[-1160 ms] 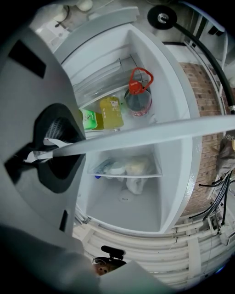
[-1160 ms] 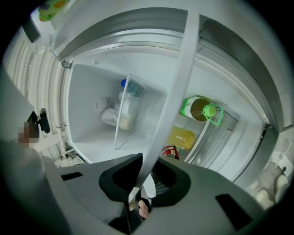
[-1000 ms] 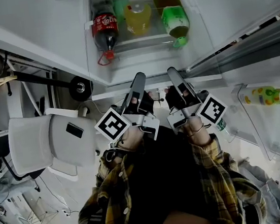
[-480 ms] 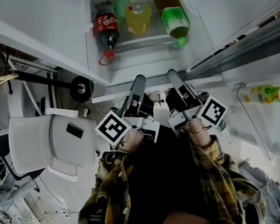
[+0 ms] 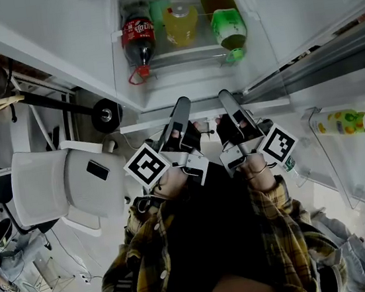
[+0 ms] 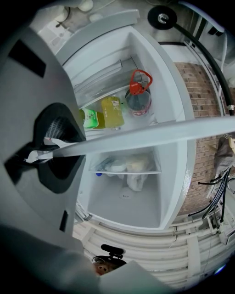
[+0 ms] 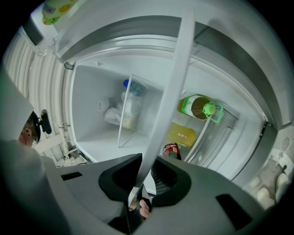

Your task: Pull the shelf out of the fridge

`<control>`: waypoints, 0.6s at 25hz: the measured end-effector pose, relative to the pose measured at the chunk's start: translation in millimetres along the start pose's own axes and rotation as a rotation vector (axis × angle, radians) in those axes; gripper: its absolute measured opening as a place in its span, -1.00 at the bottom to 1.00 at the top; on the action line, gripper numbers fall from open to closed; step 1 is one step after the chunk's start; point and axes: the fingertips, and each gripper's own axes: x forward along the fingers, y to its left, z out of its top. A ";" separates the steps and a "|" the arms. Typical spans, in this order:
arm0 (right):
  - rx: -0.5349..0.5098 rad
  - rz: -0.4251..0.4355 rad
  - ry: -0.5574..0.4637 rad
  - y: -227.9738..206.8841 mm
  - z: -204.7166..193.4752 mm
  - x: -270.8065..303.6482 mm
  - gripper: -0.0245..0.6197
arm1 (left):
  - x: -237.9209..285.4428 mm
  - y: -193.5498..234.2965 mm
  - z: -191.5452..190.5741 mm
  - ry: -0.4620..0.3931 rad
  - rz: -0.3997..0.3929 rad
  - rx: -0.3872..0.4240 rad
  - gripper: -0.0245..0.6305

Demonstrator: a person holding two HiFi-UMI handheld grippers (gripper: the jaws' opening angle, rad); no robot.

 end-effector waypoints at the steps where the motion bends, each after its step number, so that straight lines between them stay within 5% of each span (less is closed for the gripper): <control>1: -0.002 0.001 0.001 0.0 0.0 0.0 -0.72 | 0.1 -0.1 0.0 0.001 -0.001 0.001 -0.79; 15: -0.009 0.005 0.000 1.0 2.2 -0.5 -0.70 | 2.2 -1.1 -1.6 0.008 -0.002 -0.011 -0.79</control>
